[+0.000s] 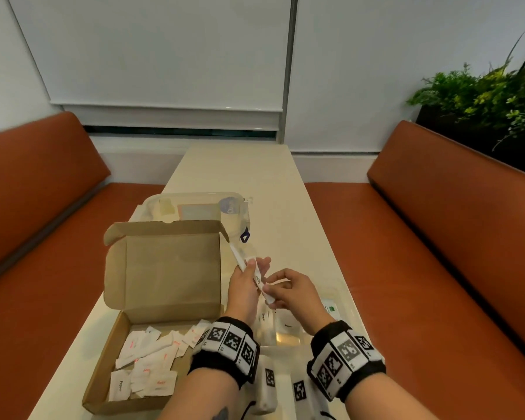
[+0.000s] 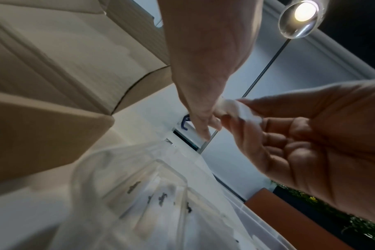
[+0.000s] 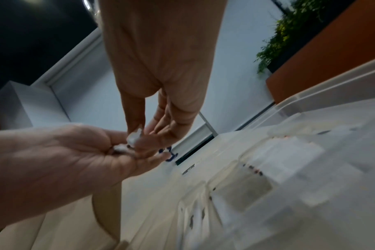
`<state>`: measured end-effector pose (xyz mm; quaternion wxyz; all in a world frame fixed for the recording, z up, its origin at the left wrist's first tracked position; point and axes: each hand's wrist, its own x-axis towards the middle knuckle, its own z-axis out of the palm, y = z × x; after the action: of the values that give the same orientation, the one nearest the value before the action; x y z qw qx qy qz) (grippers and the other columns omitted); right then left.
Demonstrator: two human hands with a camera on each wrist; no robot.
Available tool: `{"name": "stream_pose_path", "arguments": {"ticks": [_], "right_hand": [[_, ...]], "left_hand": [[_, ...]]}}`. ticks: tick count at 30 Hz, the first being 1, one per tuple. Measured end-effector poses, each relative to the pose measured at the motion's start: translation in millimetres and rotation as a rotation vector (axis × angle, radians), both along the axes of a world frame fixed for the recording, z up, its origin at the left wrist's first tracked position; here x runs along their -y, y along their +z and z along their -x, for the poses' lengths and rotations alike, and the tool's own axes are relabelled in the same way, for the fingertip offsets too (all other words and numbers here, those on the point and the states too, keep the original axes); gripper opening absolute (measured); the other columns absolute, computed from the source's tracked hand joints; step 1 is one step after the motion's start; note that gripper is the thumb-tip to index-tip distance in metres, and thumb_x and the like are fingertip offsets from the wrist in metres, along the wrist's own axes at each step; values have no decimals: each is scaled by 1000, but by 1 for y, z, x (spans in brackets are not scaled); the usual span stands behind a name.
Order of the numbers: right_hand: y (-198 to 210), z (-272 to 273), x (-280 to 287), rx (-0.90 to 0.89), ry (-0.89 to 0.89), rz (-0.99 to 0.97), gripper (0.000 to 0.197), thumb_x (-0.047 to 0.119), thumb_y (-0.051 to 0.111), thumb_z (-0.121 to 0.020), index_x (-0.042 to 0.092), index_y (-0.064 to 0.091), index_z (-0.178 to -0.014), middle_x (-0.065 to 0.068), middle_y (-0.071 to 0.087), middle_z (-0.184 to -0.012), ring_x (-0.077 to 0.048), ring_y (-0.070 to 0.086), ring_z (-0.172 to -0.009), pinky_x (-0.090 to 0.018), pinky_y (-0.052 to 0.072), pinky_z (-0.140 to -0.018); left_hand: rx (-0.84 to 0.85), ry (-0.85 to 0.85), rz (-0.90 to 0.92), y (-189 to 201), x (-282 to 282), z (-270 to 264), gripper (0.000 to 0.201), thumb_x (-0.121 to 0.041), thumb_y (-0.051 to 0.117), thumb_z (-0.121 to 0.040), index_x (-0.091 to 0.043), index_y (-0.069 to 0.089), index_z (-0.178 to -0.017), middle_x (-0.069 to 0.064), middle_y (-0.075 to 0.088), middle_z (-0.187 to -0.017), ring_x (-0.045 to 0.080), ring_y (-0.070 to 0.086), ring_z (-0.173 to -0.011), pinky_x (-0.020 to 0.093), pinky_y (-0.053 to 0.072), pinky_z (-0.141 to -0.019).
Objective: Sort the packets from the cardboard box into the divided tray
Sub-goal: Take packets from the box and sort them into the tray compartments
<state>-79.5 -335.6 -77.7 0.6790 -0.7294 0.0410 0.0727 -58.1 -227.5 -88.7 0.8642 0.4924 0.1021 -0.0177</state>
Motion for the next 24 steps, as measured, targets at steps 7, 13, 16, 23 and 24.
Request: {"name": "stream_pose_path", "arguments": {"ticks": [7,13,16,23,24], "right_hand": [[14,-5,30,187,-170,162,13,3,58,-86,11,67,-86,-7,66,-70,-9,60,-57,-18,51,-57],[22,-7,41,277,-300,164,4,10,67,-86,7,67,-85,-3,65,-67,-6,58,-50,-13,47,-52],[30,-7,41,350,-320,264,9,16,72,-82,10,67,-79,2,63,-62,1,53,-49,-11,45,-51],[51,-13,42,414,-185,437,10,18,73,-82,14,66,-75,1,59,-61,-7,50,-54,-16,43,-55],[50,-13,43,408,-200,421,9,17,72,-82,13,66,-76,1,60,-61,-6,50,-53,-14,43,-54]], "left_hand": [[-78,72,-123,-2,8,1,24,-12,41,-100,-8,62,-88,3,53,-74,10,46,-63,20,41,-57],[-126,46,-112,2,16,3,14,-14,47,-99,-8,59,-96,4,58,-75,3,28,-40,14,26,-35],[-157,27,-167,4,14,4,22,-23,46,-100,-6,60,-98,4,56,-73,5,26,-41,15,24,-34],[-100,-181,-172,-1,6,14,39,-47,59,-89,-12,67,-105,2,68,-93,5,25,-43,16,23,-38],[-69,-199,-188,-1,6,15,35,-43,64,-86,-12,67,-103,2,70,-94,4,25,-42,16,24,-37]]}}
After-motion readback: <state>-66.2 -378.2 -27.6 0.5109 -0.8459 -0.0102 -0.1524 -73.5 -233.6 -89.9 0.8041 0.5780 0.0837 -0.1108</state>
